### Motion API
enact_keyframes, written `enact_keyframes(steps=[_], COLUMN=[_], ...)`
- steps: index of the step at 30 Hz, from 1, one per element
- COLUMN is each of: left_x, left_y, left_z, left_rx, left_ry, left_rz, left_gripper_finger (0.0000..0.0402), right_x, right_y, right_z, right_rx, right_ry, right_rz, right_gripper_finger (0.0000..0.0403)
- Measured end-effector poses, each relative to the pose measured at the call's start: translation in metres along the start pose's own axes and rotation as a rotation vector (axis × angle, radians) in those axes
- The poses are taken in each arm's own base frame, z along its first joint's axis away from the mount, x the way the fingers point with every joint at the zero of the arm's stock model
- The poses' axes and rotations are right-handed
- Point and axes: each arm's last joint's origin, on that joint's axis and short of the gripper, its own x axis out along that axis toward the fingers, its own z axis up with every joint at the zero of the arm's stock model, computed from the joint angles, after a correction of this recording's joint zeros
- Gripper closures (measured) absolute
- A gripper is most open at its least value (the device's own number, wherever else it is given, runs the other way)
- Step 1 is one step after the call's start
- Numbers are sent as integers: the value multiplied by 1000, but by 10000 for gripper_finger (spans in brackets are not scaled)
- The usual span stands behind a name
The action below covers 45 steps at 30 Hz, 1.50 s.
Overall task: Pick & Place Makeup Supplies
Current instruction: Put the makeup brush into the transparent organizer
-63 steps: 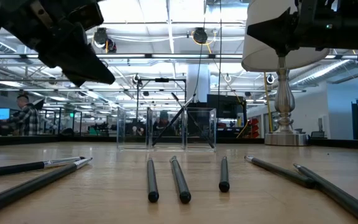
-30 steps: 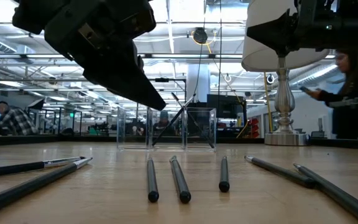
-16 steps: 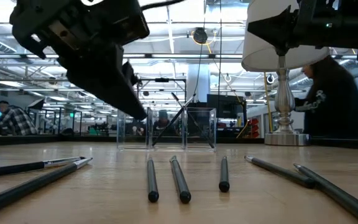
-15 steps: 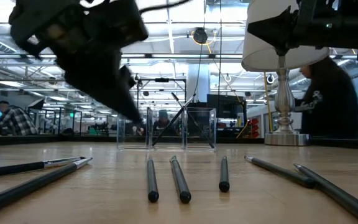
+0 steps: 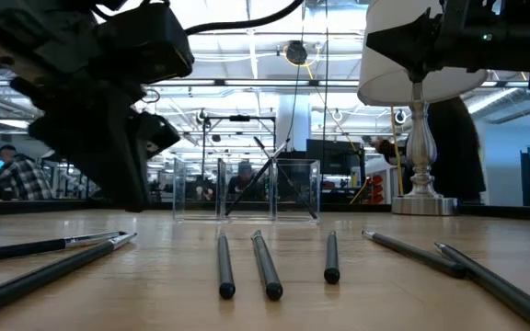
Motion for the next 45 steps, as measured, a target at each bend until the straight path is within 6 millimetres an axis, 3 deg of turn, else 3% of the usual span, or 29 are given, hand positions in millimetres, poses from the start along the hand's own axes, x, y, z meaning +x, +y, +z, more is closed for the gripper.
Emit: enact_keyframes(steps=[7, 24, 31, 38, 45], left_x=[0, 0, 0, 0, 0], left_y=[-7, -6, -7, -2, -1], left_z=[-4, -4, -4, -3, -2], left_rx=[151, 148, 105, -48, -60], left_ry=[22, 9, 9, 4, 7], left_rz=[-9, 42, 38, 46, 51], left_gripper_finger=[371, 371, 371, 371, 371], right_x=[0, 0, 0, 0, 0], right_y=[0, 0, 0, 0, 1], right_z=[0, -1, -2, -2, -3], right_rx=[-3, -9, -7, 24, 14], right_ry=[4, 15, 15, 22, 34], right_rz=[1, 3, 3, 4, 6], right_gripper_finger=[338, 338, 344, 344, 344])
